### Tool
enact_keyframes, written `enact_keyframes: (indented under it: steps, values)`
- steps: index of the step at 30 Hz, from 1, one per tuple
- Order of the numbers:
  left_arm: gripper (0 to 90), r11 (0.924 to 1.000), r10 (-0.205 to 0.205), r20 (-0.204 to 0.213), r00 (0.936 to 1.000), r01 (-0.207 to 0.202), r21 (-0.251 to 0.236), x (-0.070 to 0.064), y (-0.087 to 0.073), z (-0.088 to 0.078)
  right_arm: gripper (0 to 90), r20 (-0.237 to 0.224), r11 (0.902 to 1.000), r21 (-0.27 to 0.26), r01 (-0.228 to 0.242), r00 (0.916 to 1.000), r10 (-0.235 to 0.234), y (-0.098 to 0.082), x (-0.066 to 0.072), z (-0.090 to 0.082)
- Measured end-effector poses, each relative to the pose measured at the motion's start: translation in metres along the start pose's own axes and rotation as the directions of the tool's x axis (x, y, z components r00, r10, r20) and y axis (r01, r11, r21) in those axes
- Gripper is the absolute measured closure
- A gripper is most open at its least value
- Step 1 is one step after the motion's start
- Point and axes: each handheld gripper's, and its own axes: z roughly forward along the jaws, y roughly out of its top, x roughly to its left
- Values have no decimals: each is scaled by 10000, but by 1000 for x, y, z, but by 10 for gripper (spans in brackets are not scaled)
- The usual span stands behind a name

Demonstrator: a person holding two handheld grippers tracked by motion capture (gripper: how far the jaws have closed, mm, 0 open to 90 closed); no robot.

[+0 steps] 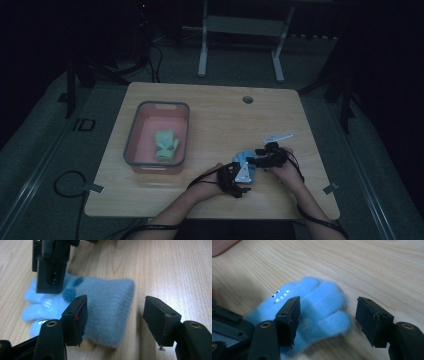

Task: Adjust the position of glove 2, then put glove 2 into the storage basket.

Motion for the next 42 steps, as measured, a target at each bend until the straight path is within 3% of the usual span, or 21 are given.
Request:
enact_keyframes:
  steps: [4, 8, 14, 18, 23, 24, 29, 42]
  values:
    - [419, 9998, 144, -141, 9998, -143, 136, 0, 0, 2, 343, 41, 10000, 5, 3, 10000, -3, -4, 1, 4]
    - [455, 9997, 191, -343, 9992, -185, 177, 1, 0, 3, 356, 244, 9993, 48, 360, 9991, -361, -5, 6, 5]
    - [557, 9995, 214, -441, 9988, -203, 235, 4, 0, 4, 476, -45, 9989, 9, 465, 9989, -465, -5, 9, 5]
    - [643, 9992, 84, -428, 9990, -67, 384, 5, 1, 5, 611, -472, 9998, 7, 183, 9987, -182, -5, 9, 6]
    - [715, 9982, -501, -234, 9985, 508, 306, 11, 3, 3, 722, -732, 9998, 207, -33, 9973, 48, -2, 11, 8]
    - [727, 9984, -442, -241, 9987, 450, 331, 11, 3, 2, 733, -704, 9997, 232, -11, 9975, 28, -2, 12, 8]
    - [749, 9984, -416, -168, 9990, 422, 371, 12, 6, -2, 772, -738, 9993, 277, -246, 9969, 266, 2, 12, 6]
    - [762, 9983, -137, -58, 9999, 140, 566, 15, 19, -16, 815, -909, 9997, 22, -225, 9956, 226, 14, 17, -6]
